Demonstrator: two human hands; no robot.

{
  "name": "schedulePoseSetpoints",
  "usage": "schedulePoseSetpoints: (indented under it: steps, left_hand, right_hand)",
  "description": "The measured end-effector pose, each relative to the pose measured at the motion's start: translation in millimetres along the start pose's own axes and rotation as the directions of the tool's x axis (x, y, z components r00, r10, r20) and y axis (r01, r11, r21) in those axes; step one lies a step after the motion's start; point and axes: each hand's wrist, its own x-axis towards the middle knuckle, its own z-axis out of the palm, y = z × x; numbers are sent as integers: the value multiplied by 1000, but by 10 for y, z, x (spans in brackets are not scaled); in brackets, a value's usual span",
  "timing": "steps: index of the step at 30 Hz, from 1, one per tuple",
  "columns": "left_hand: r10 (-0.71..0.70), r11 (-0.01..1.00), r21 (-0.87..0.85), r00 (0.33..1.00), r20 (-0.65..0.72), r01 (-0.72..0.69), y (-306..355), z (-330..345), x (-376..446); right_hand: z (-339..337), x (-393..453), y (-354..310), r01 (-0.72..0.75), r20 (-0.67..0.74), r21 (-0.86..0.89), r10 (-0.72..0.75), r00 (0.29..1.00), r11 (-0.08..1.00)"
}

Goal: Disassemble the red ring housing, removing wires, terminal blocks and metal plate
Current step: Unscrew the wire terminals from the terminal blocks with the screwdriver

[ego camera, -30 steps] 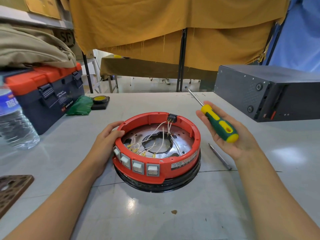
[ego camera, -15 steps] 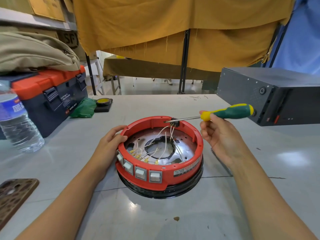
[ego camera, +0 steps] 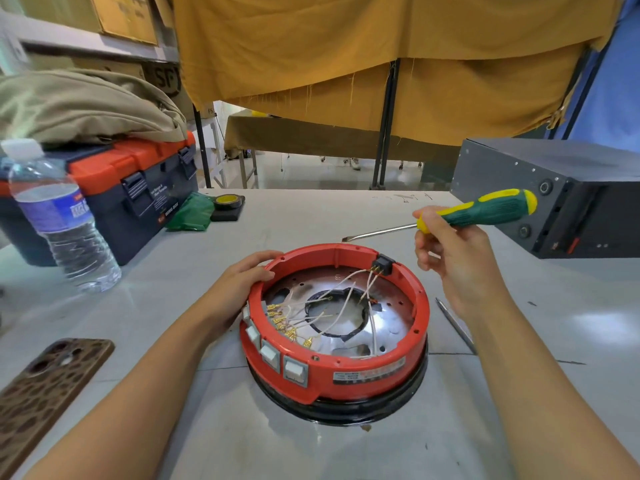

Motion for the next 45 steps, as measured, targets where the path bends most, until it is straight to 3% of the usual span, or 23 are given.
schedulePoseSetpoints:
  steps: [5, 8, 15, 23, 25, 28, 31, 35, 45]
  left_hand:
    - [8, 965, 264, 999, -31, 0, 48, -163, -91]
    - [-55, 940, 336, 998, 0, 52, 70, -228, -179]
    - [-102, 947, 310, 994, 48, 82, 196, -175, -47]
    - [-175, 974, 189, 942, 285, 123, 281, -93, 309]
    - [-129, 972, 224, 964, 233, 76, 281, -24, 370]
    - [48, 901, 431, 999, 23, -53, 254, 23, 435]
    - [117, 868, 495, 988, -104, -51, 239, -44, 348]
    - [18, 892, 451, 998, -54, 8, 170, -206, 171]
    - [-1, 919, 394, 1000, 28, -10, 190, -156, 185]
  right_hand:
    - [40, 24, -59, 14, 60, -6, -14, 998, 1000]
    - [83, 72, -26, 2, 77, -10, -2, 997, 1000]
    - [164, 134, 71, -34, 193, 67, 21, 981, 997]
    - [62, 130, 175, -137, 307, 41, 118, 944, 990]
    - [68, 112, 205, -165, 309, 68, 136, 941, 984]
    - [77, 82, 248, -177, 274, 77, 150, 950, 981]
    - [76, 53, 290, -179, 259, 69, 156, 953, 981]
    - [85, 48, 297, -167, 247, 59, 147, 958, 984]
    - [31, 61, 276, -103, 222, 4, 100, 970, 995]
